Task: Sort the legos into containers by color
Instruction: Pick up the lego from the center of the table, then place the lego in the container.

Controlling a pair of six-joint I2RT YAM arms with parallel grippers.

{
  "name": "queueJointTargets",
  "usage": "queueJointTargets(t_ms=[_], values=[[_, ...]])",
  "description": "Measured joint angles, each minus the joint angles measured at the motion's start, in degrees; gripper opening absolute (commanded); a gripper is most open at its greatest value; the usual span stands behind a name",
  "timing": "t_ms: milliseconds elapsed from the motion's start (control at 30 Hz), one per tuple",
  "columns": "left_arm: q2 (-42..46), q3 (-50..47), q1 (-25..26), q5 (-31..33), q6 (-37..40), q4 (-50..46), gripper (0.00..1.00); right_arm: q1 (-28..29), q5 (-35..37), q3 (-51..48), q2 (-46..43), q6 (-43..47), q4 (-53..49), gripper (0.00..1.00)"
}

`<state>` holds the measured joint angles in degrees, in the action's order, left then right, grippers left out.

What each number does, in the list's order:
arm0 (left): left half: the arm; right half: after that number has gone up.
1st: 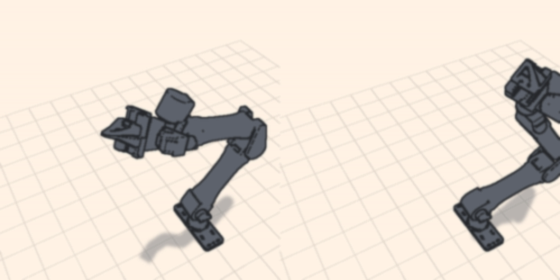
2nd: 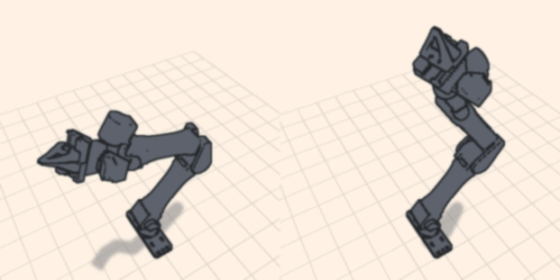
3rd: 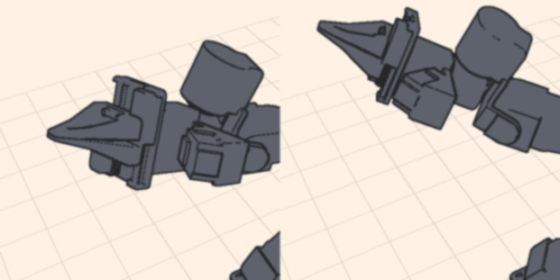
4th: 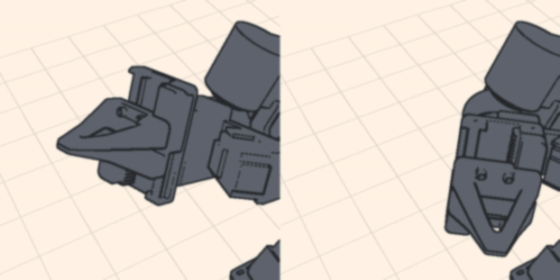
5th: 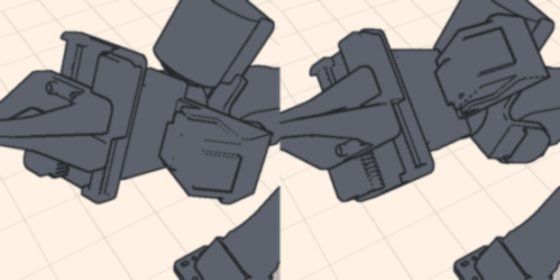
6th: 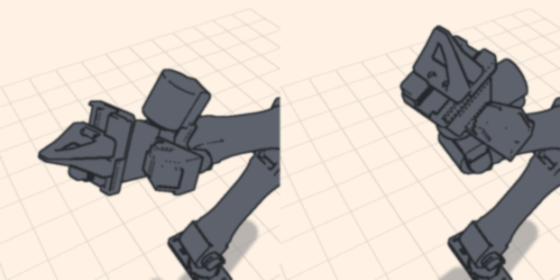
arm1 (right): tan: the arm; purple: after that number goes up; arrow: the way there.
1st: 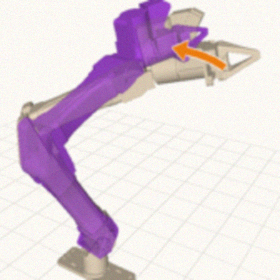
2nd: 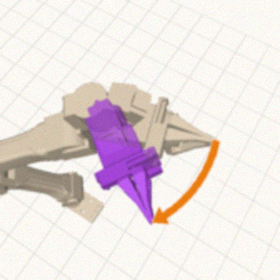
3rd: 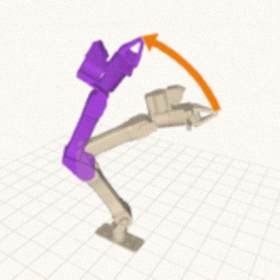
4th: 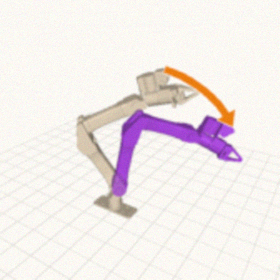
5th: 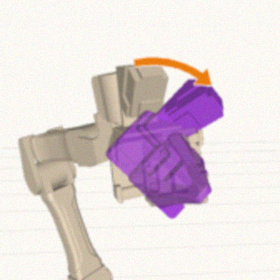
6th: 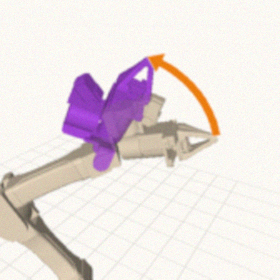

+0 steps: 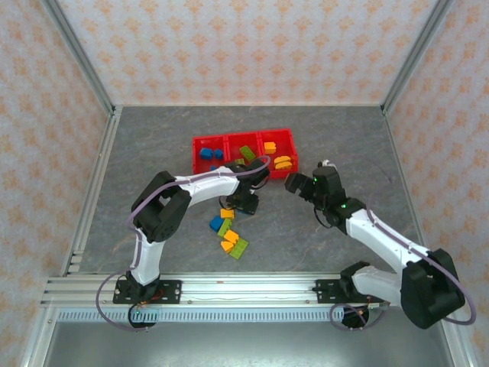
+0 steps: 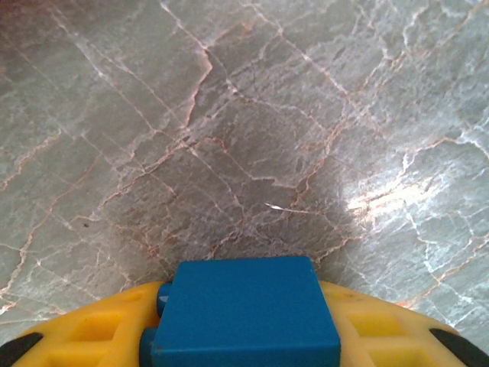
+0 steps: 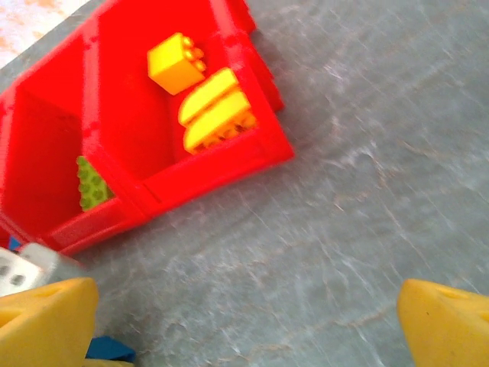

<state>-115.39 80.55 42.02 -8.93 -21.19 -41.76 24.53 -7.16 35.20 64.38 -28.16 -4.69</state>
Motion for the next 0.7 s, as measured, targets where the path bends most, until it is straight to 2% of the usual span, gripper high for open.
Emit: queueJointTargets(t_ms=[200, 400, 533, 700], values=[[0.31, 0.83, 0.00, 1.57, -1.53, 1.75, 0.17, 0.00, -0.98, 3.67, 0.96, 1.46, -0.59, 1.00], [2.64, 6.51, -1.07, 3.13, -1.75, 1.49, 0.16, 0.00, 0.02, 3.06, -3.52, 1.18, -2.89, 1.00], [7.13, 11.28, -4.07, 4.96, -1.70, 0.39, 0.16, 0.00, 1.22, 1.60, -7.69, 0.76, -3.08, 1.00], [12.07, 14.29, -9.20, 7.39, -0.96, 0.17, 0.16, 0.00, 2.71, 1.49, -8.87, 0.98, -5.51, 1.00]])
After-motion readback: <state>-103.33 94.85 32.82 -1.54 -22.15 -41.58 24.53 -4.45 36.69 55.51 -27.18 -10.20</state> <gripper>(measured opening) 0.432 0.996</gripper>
